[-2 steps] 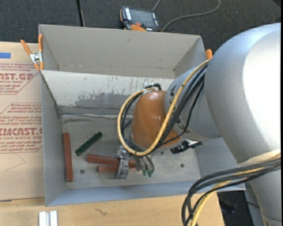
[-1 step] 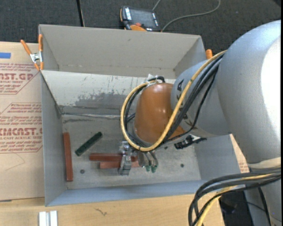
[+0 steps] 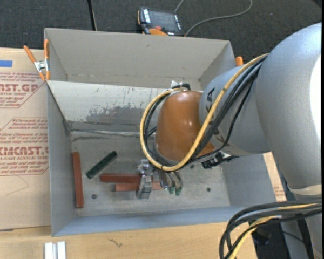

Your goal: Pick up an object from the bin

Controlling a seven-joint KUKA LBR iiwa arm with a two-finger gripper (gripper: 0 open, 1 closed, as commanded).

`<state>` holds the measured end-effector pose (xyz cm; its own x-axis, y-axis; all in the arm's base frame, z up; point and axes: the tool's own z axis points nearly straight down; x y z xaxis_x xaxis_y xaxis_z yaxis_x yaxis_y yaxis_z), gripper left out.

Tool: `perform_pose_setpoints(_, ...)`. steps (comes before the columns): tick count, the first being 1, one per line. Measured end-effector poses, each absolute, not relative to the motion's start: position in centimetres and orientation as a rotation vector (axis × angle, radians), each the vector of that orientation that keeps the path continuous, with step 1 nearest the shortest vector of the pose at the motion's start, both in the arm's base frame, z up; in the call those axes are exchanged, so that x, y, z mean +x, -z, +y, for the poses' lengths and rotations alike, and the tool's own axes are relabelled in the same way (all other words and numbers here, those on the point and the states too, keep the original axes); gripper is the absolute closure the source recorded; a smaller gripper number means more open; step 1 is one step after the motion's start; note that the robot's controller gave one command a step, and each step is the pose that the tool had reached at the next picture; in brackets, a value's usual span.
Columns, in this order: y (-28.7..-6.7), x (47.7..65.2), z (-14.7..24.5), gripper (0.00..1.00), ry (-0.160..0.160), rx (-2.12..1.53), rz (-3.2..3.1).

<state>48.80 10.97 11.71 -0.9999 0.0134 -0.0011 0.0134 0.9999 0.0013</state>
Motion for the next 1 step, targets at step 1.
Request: perform_pose_setpoints(1,-15.98,48.87,11.02,1.0,-0.003,0.02,3.138)
